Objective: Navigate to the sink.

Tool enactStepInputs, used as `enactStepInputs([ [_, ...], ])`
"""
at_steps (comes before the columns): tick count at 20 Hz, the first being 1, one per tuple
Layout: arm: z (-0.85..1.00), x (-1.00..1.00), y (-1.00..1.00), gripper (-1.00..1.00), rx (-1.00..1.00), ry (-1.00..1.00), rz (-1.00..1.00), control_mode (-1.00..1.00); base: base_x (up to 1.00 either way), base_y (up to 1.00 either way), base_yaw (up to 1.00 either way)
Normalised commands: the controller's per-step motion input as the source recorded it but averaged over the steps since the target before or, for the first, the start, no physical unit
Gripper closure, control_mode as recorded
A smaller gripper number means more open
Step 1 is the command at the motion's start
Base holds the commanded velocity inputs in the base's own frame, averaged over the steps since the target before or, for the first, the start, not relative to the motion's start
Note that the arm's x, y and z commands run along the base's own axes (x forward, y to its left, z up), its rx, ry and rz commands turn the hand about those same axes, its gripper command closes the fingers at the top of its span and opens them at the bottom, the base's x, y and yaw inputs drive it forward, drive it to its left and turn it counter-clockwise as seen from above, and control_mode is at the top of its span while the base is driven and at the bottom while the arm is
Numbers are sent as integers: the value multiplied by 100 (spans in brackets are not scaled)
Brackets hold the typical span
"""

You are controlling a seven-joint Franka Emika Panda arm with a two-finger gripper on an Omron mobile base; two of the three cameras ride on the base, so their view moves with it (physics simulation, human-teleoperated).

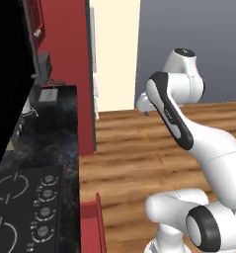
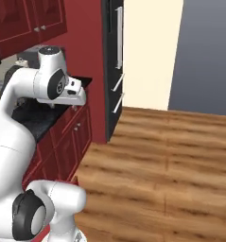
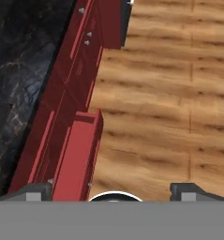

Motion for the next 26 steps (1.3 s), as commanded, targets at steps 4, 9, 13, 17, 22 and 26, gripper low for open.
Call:
enactStepInputs([
  [4,0,0,0,-100,0,0,0,100,6,-18,-64],
  [9,0,0,0,-100,0,0,0,100,13,-42,-56],
  [13,0,0,0,-100,0,0,0,100,15,-80,-45],
  [17,0,0,0,-100,0,0,0,100,14,-70,-38],
  [22,0,0,0,-100,0,0,0,100,4,-65,-35],
  [26,0,0,0,-100,0,0,0,100,0,-74,-44],
])
